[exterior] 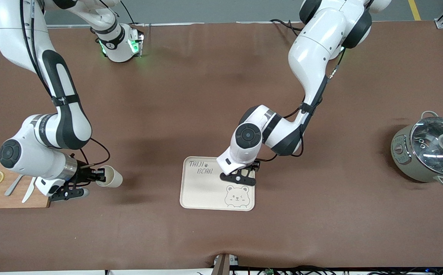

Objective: Place white IKEA cup upright on tray with both arms
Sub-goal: 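Open and withdraw the left gripper while the right gripper carries its cup toward the tray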

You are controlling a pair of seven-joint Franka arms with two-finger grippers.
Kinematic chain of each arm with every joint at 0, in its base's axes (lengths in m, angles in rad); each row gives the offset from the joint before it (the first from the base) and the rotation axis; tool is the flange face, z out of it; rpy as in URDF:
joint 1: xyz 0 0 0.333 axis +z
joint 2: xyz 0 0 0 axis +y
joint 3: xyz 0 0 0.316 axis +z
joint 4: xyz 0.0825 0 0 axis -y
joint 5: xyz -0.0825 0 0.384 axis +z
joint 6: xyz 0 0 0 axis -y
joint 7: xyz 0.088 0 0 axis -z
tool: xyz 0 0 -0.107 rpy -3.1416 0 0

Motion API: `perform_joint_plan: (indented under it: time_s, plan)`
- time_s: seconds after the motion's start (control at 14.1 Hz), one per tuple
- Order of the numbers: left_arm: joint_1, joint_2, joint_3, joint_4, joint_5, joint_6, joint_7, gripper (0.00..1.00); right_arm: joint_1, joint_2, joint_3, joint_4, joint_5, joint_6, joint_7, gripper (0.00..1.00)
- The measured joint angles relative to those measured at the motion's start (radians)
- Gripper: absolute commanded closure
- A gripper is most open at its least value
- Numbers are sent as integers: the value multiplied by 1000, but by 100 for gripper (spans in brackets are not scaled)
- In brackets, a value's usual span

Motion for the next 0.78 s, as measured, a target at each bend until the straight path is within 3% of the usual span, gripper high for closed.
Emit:
perform_joint_plan:
  time_s: [0.57,0.78]
  plan:
    - [22,-93,45,15,0,-21,2,0,146,-3,9,63,2,-12,325,100]
    - [59,-119,70,12,2,-112,10,0,200,-3,9,78,2,-11,433,100]
